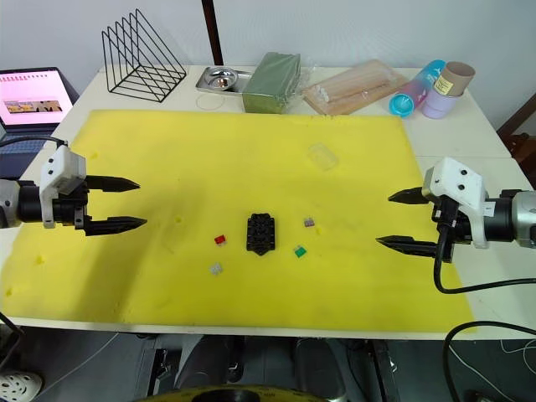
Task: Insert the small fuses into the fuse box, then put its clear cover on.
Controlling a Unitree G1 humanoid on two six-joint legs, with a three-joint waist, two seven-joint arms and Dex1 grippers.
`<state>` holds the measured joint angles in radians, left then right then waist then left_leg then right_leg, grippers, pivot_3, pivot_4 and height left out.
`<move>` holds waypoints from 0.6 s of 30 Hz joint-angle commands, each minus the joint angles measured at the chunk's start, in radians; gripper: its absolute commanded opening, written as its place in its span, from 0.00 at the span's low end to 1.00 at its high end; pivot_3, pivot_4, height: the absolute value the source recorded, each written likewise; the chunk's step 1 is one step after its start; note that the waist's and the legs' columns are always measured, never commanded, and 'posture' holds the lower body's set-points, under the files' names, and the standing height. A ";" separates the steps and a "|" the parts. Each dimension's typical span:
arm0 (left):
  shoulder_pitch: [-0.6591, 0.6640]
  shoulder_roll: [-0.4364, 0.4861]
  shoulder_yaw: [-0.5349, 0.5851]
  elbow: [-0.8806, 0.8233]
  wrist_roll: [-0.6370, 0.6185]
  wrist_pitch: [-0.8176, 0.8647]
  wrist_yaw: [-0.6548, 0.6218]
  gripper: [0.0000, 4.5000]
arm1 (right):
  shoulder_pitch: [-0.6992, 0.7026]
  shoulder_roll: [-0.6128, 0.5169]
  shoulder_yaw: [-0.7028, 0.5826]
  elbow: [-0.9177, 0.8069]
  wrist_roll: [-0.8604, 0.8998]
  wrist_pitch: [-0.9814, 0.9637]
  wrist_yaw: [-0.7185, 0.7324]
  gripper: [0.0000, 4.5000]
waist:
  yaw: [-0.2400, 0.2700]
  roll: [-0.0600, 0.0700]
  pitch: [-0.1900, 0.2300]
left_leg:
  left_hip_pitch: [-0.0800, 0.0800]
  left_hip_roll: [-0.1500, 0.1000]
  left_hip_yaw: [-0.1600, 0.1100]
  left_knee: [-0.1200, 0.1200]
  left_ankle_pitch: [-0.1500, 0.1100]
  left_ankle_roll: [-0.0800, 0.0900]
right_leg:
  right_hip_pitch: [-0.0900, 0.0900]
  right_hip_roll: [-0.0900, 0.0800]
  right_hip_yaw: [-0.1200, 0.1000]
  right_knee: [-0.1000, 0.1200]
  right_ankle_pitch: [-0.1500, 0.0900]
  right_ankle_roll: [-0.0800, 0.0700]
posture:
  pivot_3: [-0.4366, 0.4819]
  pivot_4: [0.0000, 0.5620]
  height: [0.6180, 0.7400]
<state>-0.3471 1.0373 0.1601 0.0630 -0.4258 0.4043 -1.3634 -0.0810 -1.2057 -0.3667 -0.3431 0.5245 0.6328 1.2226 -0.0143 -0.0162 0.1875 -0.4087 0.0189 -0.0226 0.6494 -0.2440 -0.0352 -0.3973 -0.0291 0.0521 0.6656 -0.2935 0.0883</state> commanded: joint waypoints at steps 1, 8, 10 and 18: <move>-0.001 0.020 0.012 -0.004 -0.004 -0.011 -0.015 1.00 | -0.017 -0.007 -0.015 -0.011 0.004 -0.011 -0.004 0.99 | 0.000 0.000 0.000 | 0.000 0.000 0.000 0.000 0.000 0.000 | 0.000 0.000 0.000 0.000 0.000 0.000 | 0.48 0.27 1.00; -0.012 0.016 0.006 0.000 0.004 -0.012 -0.012 1.00 | -0.016 -0.005 -0.014 -0.013 0.003 -0.012 -0.006 0.99 | 0.000 0.000 0.000 | 0.000 0.000 0.000 0.000 0.000 0.000 | 0.000 0.000 0.000 0.000 0.000 0.000 | 0.48 0.27 1.00; -0.013 0.013 0.005 0.000 0.004 -0.012 -0.011 1.00 | -0.013 -0.005 -0.016 -0.015 0.005 -0.009 -0.006 0.99 | 0.000 0.000 0.000 | 0.000 0.000 0.000 0.000 0.000 0.000 | 0.000 0.000 0.000 0.000 0.000 0.000 | 0.48 0.27 1.00; -0.015 0.008 -0.001 -0.005 0.003 -0.010 -0.006 1.00 | -0.017 -0.009 -0.019 -0.009 0.005 -0.006 -0.008 0.99 | 0.000 0.000 0.000 | 0.000 0.000 0.000 0.000 0.000 0.000 | 0.000 0.000 0.000 0.000 0.000 0.000 | 0.48 0.27 1.00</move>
<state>-0.3478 1.0371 0.1538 0.0751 -0.4230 0.4024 -1.3708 -0.0825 -1.2057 -0.3659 -0.3431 0.5245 0.6324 1.2184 -0.0141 -0.0162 0.1875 -0.4087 0.0189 -0.0226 0.6495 -0.2440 -0.0352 -0.3973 -0.0290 0.0521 0.6656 -0.2935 0.0883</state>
